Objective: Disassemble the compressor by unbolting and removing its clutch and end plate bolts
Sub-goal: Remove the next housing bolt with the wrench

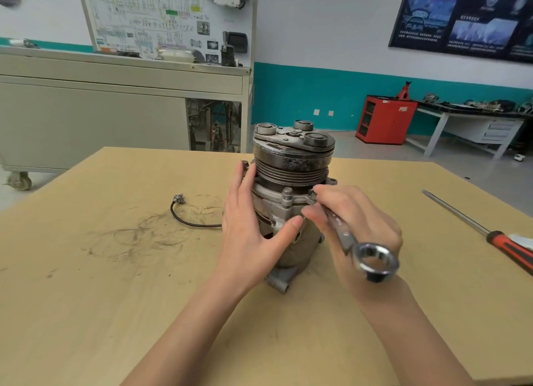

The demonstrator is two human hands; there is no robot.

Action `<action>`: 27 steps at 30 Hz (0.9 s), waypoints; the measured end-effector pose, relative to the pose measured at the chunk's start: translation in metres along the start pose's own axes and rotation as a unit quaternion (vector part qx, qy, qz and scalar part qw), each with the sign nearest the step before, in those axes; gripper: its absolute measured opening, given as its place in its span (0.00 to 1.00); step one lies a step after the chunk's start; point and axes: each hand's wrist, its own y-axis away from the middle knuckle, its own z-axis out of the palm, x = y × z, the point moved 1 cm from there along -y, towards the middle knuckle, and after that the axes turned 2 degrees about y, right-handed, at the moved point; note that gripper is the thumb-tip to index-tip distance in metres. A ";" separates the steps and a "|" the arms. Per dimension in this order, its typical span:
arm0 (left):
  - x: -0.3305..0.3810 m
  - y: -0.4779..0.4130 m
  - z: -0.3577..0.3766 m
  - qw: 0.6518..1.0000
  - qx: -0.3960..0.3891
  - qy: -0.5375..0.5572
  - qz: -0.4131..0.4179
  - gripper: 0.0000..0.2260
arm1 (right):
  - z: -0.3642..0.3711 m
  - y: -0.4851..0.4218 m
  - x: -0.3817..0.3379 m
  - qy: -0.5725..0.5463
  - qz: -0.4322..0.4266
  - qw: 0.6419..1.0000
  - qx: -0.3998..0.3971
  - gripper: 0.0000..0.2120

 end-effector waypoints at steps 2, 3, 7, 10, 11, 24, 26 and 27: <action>-0.001 0.000 0.002 1.000 0.003 0.009 -0.007 0.43 | 0.004 0.004 -0.002 0.009 -0.022 1.000 0.015 0.24; -0.001 0.000 0.003 1.000 0.005 0.011 -0.008 0.44 | 0.005 0.006 -0.002 0.018 -0.032 0.999 0.022 0.24; 0.000 0.000 0.003 1.000 0.011 0.019 0.001 0.41 | 0.006 0.014 0.002 -0.025 0.014 0.999 0.043 0.22; 0.000 0.001 0.003 0.999 0.011 0.030 0.008 0.40 | 0.007 0.020 0.011 -0.281 0.261 0.920 0.074 0.13; -0.001 0.001 0.003 0.999 0.011 0.034 0.008 0.40 | 0.008 0.020 0.018 -0.368 0.351 0.856 0.090 0.13; -0.003 0.001 0.004 0.999 0.016 0.032 0.000 0.42 | 0.012 -0.017 0.067 -0.456 0.521 0.719 -0.061 0.21; -0.003 0.001 0.004 0.999 0.018 0.031 0.001 0.42 | 0.001 -0.020 0.055 -0.369 0.448 0.814 -0.038 0.19; -0.004 0.001 0.004 0.999 0.019 0.030 0.002 0.42 | -0.003 -0.021 0.048 -0.339 0.407 0.847 -0.030 0.18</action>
